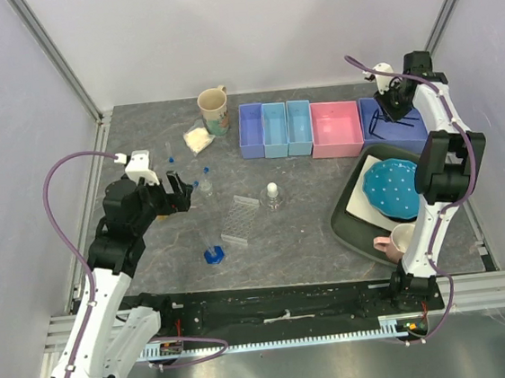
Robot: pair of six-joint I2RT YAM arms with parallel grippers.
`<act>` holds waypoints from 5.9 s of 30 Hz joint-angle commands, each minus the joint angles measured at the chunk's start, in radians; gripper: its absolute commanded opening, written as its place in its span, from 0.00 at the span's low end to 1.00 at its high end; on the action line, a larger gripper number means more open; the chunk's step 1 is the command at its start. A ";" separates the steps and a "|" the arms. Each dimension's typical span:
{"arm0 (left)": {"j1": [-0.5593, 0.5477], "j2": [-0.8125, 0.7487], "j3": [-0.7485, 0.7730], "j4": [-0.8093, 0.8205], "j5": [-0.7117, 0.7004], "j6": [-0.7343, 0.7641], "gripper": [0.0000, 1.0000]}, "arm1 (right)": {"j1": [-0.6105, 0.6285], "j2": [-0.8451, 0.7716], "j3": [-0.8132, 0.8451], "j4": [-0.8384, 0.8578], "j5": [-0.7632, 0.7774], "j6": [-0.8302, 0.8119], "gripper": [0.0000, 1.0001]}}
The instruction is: Organize the chemistry lab equipment
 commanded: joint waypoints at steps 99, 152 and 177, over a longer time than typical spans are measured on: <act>-0.593 0.429 0.283 -0.630 -0.442 -0.450 0.49 | 0.026 -0.833 -0.988 0.522 -0.988 0.402 0.98; -0.590 0.455 0.538 -0.257 0.162 -0.412 0.08 | 0.888 -0.741 -0.712 0.277 -0.704 0.242 0.88; -0.541 0.224 0.522 -0.256 -0.135 -0.326 0.80 | 0.826 -0.691 -0.695 0.277 -0.671 0.308 0.14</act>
